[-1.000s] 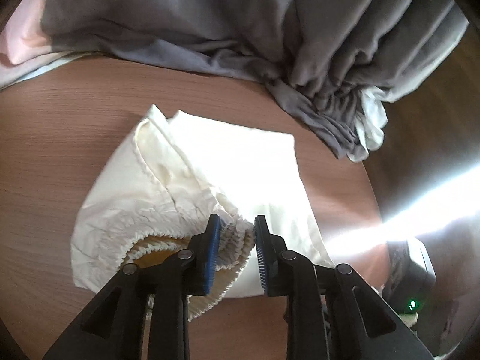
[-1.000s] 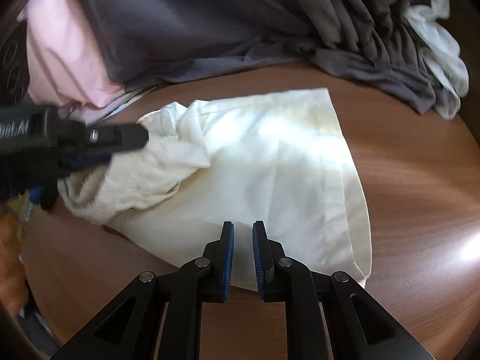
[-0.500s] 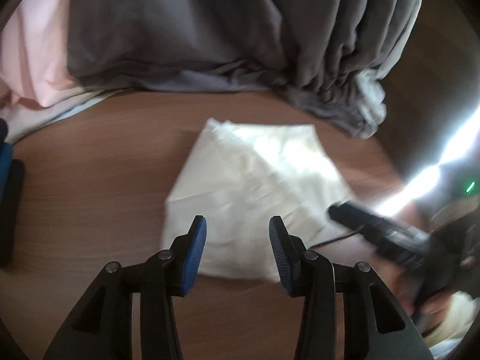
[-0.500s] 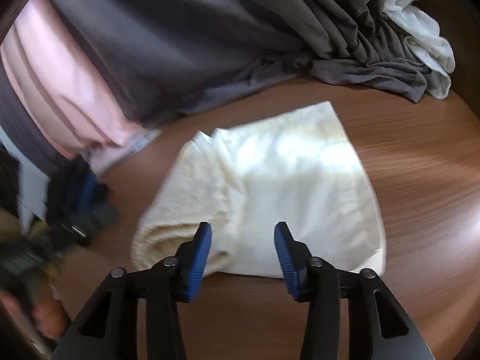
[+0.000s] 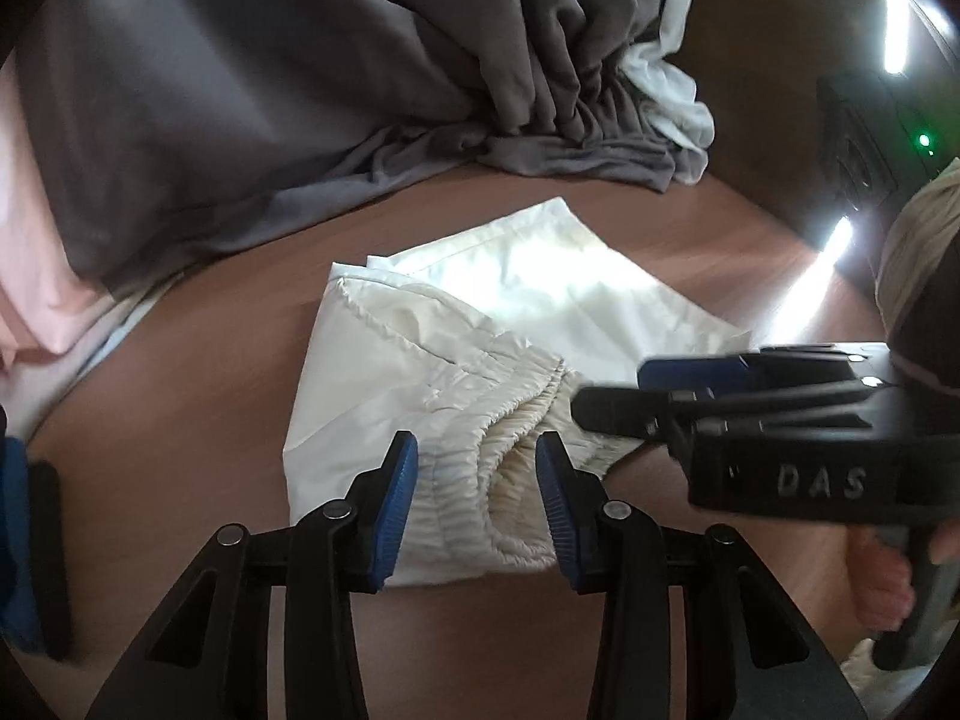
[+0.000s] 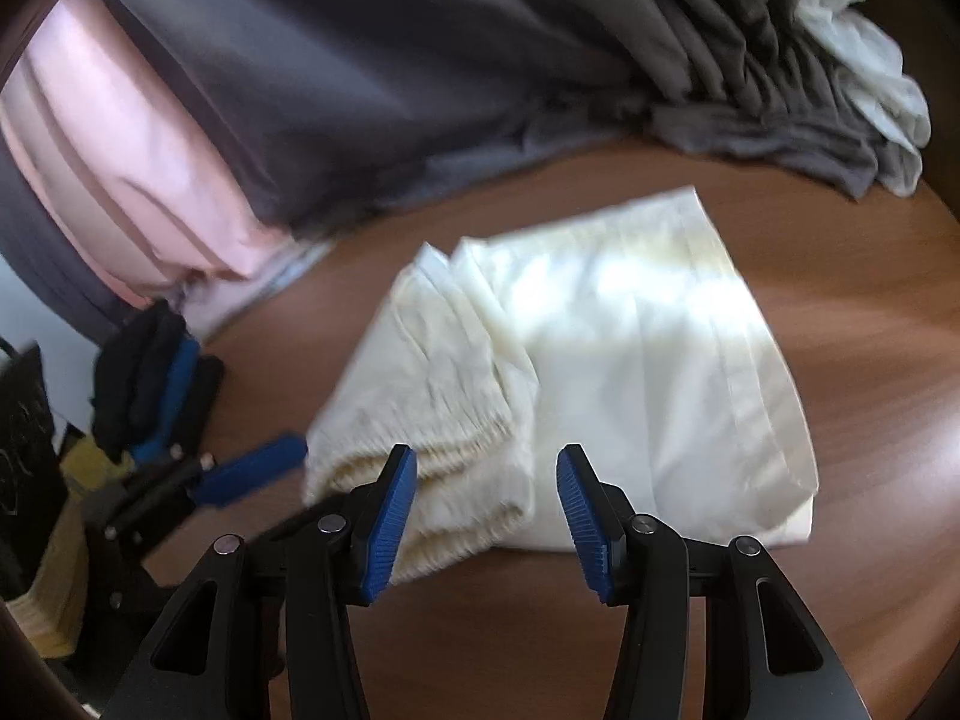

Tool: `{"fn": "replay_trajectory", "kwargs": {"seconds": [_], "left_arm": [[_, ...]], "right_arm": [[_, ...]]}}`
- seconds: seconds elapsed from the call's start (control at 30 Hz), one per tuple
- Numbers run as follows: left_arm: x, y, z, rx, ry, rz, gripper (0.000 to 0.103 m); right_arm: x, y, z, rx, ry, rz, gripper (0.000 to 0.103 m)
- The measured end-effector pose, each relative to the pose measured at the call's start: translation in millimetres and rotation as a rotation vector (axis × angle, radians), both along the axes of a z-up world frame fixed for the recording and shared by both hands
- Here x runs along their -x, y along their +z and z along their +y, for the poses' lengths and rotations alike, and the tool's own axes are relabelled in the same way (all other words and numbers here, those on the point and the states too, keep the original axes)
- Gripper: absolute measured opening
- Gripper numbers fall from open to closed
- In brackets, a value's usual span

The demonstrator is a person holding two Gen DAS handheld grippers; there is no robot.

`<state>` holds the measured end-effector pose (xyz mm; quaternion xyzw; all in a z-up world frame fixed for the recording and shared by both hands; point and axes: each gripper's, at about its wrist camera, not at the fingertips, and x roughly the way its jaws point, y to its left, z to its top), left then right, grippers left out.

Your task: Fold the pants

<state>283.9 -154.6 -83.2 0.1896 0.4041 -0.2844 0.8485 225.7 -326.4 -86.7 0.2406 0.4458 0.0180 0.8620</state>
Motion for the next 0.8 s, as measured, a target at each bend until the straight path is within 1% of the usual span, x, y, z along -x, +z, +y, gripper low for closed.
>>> {"fn": "replay_trajectory", "kwargs": {"seconds": [0.03,0.1,0.13,0.17,0.23,0.27,0.3,0.33,0.4,0.47,0.57,0.6,0.67,0.7,0.8], "left_arm": [[-0.9,-1.8,-0.9,-0.006,-0.002,-0.001,0.039],[-3.9,-5.8,-1.5,-0.009,0.002,0.000,0.030],[-4.9,-7.0,-1.0,-0.005,0.002,0.008,0.030],[-7.7,-9.1,-0.5,0.006,-0.002,0.028,0.028],[-8.2,-11.8,-1.3,0.006,-0.006,0.040,0.023],[-7.8,-13.3,-2.3,0.002,-0.013,0.044,0.018],[-6.6,-14.2,-2.8,0.003,-0.023,0.042,0.014],[-5.2,-14.4,-3.9,0.004,-0.028,0.038,0.014],[-1.6,-9.5,-2.7,0.019,-0.034,0.030,0.011],[3.6,3.7,4.1,0.071,-0.049,0.034,0.010],[13.1,19.8,11.7,0.120,-0.075,0.037,0.010],[14.4,21.1,11.2,0.118,-0.081,0.039,0.010],[16.8,15.8,4.3,0.089,-0.094,0.035,0.010],[15.8,11.2,0.4,0.079,-0.097,0.051,0.010],[16.8,-0.3,-14.2,0.091,-0.109,0.096,0.010]], "right_arm": [[-0.5,-5.5,-1.4,-0.017,0.001,0.020,0.051],[-1.3,-15.0,-5.2,-0.054,-0.005,0.036,0.050],[-2.0,-17.9,-6.7,-0.059,-0.009,0.046,0.045],[-3.2,-21.0,-8.0,-0.064,-0.007,0.056,0.035],[-5.4,-25.5,-8.9,-0.074,0.009,0.066,0.027],[-6.6,-28.2,-8.7,-0.071,0.017,0.078,0.021],[-6.6,-30.0,-8.9,-0.077,0.021,0.082,0.019],[-6.3,-30.5,-8.9,-0.075,0.021,0.083,0.017],[-5.6,-30.5,-8.8,-0.071,0.026,0.077,0.015],[-5.5,-29.2,-8.1,-0.063,0.026,0.069,0.014],[-4.6,-21.8,-8.9,-0.029,0.016,0.042,0.013],[-4.2,-19.3,-10.7,-0.022,0.007,0.030,0.013],[-5.2,-18.9,-15.5,-0.026,-0.007,0.023,0.013],[-5.7,-20.7,-19.1,-0.038,-0.020,0.022,0.013],[-7.3,-27.2,-23.9,-0.056,-0.032,0.029,0.013]]}}
